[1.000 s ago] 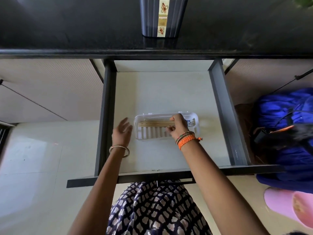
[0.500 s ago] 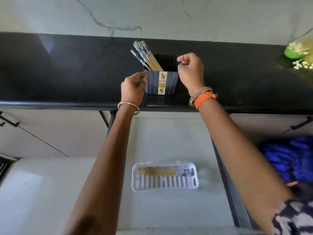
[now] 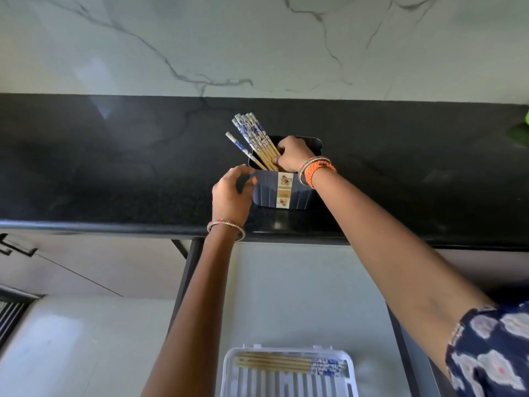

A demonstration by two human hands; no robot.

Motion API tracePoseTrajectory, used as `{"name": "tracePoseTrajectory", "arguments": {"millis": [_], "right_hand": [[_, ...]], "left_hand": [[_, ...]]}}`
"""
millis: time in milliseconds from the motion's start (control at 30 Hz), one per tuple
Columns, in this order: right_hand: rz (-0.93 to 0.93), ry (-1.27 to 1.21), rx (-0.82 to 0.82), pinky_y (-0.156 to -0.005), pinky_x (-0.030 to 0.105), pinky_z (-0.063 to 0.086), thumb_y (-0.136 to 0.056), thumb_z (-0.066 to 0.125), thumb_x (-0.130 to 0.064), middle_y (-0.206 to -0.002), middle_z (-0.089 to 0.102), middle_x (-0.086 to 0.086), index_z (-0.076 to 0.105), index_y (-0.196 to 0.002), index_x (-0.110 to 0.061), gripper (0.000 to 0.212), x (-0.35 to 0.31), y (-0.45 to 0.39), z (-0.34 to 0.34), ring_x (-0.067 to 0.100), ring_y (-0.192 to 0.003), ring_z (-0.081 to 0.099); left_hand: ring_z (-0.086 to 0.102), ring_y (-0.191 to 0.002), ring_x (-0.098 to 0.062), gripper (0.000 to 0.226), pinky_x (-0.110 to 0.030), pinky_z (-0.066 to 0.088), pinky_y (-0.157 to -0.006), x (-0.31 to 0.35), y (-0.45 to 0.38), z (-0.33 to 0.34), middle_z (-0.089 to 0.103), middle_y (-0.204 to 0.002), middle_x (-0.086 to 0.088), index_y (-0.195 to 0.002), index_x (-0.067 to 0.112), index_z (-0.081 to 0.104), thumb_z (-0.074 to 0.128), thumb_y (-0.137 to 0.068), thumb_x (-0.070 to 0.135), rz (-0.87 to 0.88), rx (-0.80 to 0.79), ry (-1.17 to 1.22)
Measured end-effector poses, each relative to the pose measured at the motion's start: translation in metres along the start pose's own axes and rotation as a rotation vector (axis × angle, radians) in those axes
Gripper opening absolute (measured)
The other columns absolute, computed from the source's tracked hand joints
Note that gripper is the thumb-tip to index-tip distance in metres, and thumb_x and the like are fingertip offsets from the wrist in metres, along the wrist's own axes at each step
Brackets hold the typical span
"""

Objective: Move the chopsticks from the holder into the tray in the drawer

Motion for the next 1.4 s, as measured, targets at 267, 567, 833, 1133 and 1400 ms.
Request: {"name": "tracePoseTrajectory", "arguments": {"millis": [267, 567, 833, 1133, 1400], "right_hand": [[0.017, 0.011, 0.135, -0.056, 0.025, 0.049, -0.087, 0.060, -0.003, -0.073, 0.064, 0.007, 0.046, -0.053, -0.013, 0.038, 0.003, 0.000, -0.008, 0.024, -0.073, 0.065], [0.004, -0.138, 0.429, -0.067, 0.031, 0.055, -0.092, 0.056, -0.011, -0.098, 0.070, 0.013, 0.070, -0.097, -0.003, 0.017, -0.011, 0.024, -0.047, 0.027, -0.088, 0.068], [0.111, -0.910, 0.949, -0.076, 0.042, 0.058, -0.087, 0.058, -0.001, -0.078, 0.068, 0.022, 0.069, -0.084, 0.009, 0.015, 0.018, 0.110, -0.136, 0.032, -0.073, 0.067], [0.573, -1.771, 0.607, -0.075, 0.027, 0.055, -0.097, 0.049, -0.003, -0.104, 0.064, 0.010, 0.061, -0.089, -0.008, 0.015, 0.099, 0.255, 0.018, 0.020, -0.097, 0.065], [1.088, -1.922, 0.201, -0.108, 0.038, 0.043, -0.098, 0.038, 0.005, -0.103, 0.064, 0.013, 0.049, -0.079, -0.005, 0.025, 0.130, 0.378, 0.201, 0.026, -0.109, 0.062]], "left_hand": [[0.059, -0.083, -0.005, 0.019, 0.006, 0.040, -0.064, 0.002, -0.001, 0.001, 0.068, -0.099, 0.000, -0.104, 0.011, 0.066, 0.061, -0.085, 0.012, -0.019, 0.022, 0.034], [0.060, -0.095, -0.009, 0.026, -0.012, 0.043, -0.076, 0.015, 0.008, -0.010, 0.068, -0.110, -0.005, -0.112, 0.012, 0.063, 0.058, -0.087, 0.011, -0.011, 0.011, 0.036], [0.060, -0.108, -0.023, 0.029, -0.026, 0.048, -0.088, 0.033, 0.048, -0.022, 0.065, -0.117, -0.012, -0.114, 0.007, 0.062, 0.052, -0.087, 0.000, -0.001, -0.068, 0.030], [0.056, -0.067, -0.014, 0.034, -0.024, 0.049, -0.069, -0.035, 0.178, -0.016, 0.067, -0.092, -0.008, -0.097, 0.021, 0.067, 0.047, -0.085, -0.003, -0.149, -0.215, 0.103], [0.047, -0.123, -0.036, 0.051, -0.041, 0.040, -0.102, -0.136, 0.289, -0.017, 0.045, -0.138, -0.020, -0.137, 0.011, 0.034, 0.048, -0.088, 0.004, -0.545, -0.372, -0.114]]}}
Point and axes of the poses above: each hand's wrist, its own y-axis away from the middle knuckle, its own z-axis out of the palm, x = y × z, the point moved 7 cm from there along -y, towards the middle knuckle
